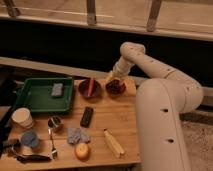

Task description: Place grapes in metal cup

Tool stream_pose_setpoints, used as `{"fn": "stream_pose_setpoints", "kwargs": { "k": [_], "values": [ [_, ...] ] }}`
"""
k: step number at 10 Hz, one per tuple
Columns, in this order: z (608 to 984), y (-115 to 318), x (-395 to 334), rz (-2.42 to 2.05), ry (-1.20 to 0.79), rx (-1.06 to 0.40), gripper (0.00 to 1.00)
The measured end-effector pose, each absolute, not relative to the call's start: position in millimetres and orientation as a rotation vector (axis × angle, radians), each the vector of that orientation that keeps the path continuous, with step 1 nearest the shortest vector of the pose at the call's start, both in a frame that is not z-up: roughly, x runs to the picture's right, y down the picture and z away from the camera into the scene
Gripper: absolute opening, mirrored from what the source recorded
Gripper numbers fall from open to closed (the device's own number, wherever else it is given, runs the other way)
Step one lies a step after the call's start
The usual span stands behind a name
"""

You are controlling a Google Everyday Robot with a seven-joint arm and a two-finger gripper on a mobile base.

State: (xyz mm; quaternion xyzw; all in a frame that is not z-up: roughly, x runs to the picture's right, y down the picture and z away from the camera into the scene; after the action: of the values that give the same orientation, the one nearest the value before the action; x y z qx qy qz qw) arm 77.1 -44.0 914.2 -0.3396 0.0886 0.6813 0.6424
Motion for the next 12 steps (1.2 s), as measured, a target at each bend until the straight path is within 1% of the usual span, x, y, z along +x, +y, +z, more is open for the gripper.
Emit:
{"fn": "stream_pose_setpoints", "kwargs": {
  "k": [3, 5, 7, 8, 9, 10, 11, 12],
  "values": [
    [930, -43, 81, 1.576, 0.22, -0.817, 0.65],
    [942, -38, 81, 1.615, 0.209, -0.89, 0.65],
    [944, -32, 83, 1.617, 0.224, -0.919, 0.63],
    [944, -28, 82, 1.606, 0.235, -0.936, 0.55],
    [943, -26, 79, 1.585, 0.237, -0.948, 0.45],
    [941, -25, 77, 1.573, 0.236, -0.955, 0.37],
    [938, -23, 77, 1.558, 0.234, -0.963, 0.22],
    [937, -22, 78, 1.552, 0.235, -0.968, 0.14]
  ]
}}
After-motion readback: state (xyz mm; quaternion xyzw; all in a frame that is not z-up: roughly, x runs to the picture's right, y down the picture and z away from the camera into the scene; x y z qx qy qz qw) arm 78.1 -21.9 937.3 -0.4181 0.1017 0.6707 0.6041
